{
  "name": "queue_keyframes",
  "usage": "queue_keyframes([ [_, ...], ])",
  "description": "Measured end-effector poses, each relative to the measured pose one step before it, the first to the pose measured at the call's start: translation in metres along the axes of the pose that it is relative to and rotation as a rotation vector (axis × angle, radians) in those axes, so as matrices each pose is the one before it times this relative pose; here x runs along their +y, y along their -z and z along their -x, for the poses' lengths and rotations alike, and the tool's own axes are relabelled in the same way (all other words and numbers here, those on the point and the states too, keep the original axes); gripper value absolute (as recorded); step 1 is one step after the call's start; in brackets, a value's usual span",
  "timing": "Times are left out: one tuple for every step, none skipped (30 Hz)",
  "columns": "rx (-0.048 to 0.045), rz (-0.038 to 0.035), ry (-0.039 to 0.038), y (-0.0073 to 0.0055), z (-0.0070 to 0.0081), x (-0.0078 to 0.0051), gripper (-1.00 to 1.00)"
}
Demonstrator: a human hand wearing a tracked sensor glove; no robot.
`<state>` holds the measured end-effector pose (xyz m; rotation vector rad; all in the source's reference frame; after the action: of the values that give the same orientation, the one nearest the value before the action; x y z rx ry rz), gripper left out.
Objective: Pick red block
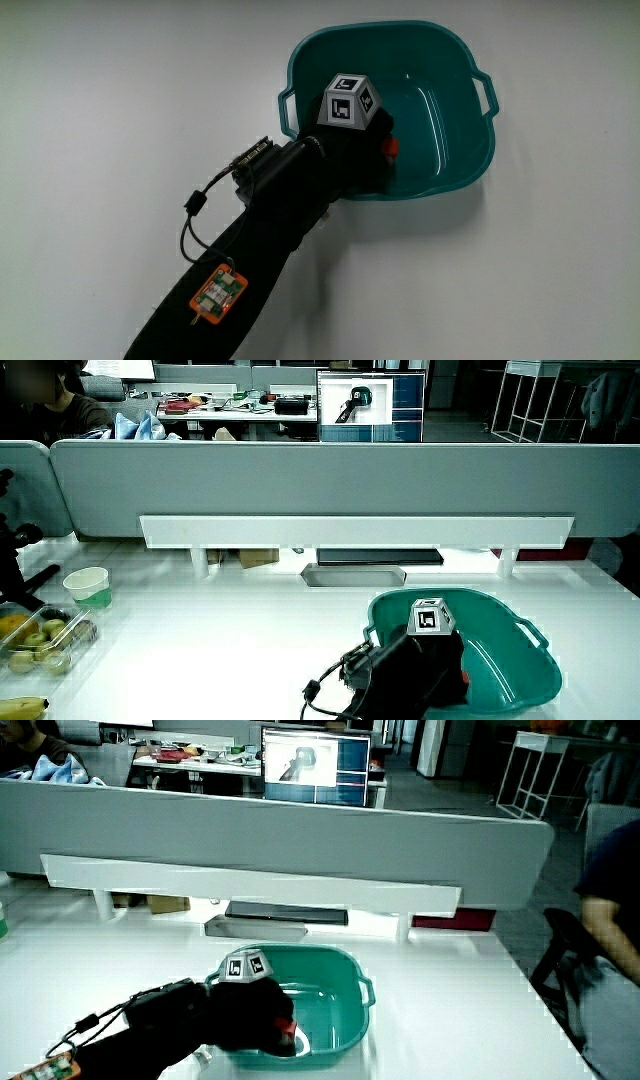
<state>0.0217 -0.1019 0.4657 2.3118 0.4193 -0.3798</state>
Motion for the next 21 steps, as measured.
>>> queue_keyframes([
  [-0.00177, 0.01164, -0.00167, -0.00013, -0.0002, -0.00065, 0.24],
  [-0.00014, -0.00036, 0.00103, 0.00045, 0.00023, 0.00066, 0.29],
  [-0.01145, 0.00662, -0.00385, 0.00258, 0.00113, 0.00337, 0.33],
  [0.0028, 0.00133, -0.00739, 0.00011, -0.0004, -0.00014, 0.38],
  [-0.00047, 0.0021, -0.0018, 0.0002, 0.00011, 0.00013, 0.43],
  [0.01501, 0.00212, 0.01009, -0.00142, -0.00039, -0.00136, 0.48],
  [-0.00574, 0.00122, -0.01165, 0.00045, 0.00088, 0.00042, 0.52],
  [-0.00348, -0.00389, 0.00651, -0.00076, 0.00068, -0.0003, 0.57],
  [-0.00293, -0.00062, 0.00137, -0.00101, 0.00038, -0.00182, 0.62],
  [-0.00625, -0.00478, 0.00384, -0.00023, 0.0008, -0.00098, 0.67],
  [-0.01555, -0.00866, -0.00434, -0.00084, 0.0008, -0.00194, 0.71],
  [-0.00297, -0.00861, 0.00638, -0.00225, -0.00004, -0.00264, 0.76],
  [-0.00485, -0.0055, 0.00922, -0.00067, 0.00142, -0.00045, 0.81],
  [-0.01293, -0.01625, 0.00474, -0.00234, 0.00076, -0.00272, 0.86],
  [-0.00942, -0.00622, 0.0043, -0.00478, -0.00124, -0.00561, 0.9],
  [-0.00934, -0.02003, 0.01619, -0.00216, 0.00043, -0.0019, 0.95],
  [-0.0124, -0.01737, 0.01653, -0.00325, 0.00003, -0.00239, 1.0],
  [-0.01214, -0.01553, 0.00329, -0.00624, -0.00195, -0.00605, 1.0],
  [-0.00527, -0.01375, 0.02667, -0.00268, 0.00115, -0.00113, 1.0],
  [-0.01229, -0.02666, 0.02408, -0.00355, 0.00064, -0.0036, 1.0],
  [-0.01767, -0.01104, 0.00946, -0.00413, 0.00016, -0.00463, 1.0],
])
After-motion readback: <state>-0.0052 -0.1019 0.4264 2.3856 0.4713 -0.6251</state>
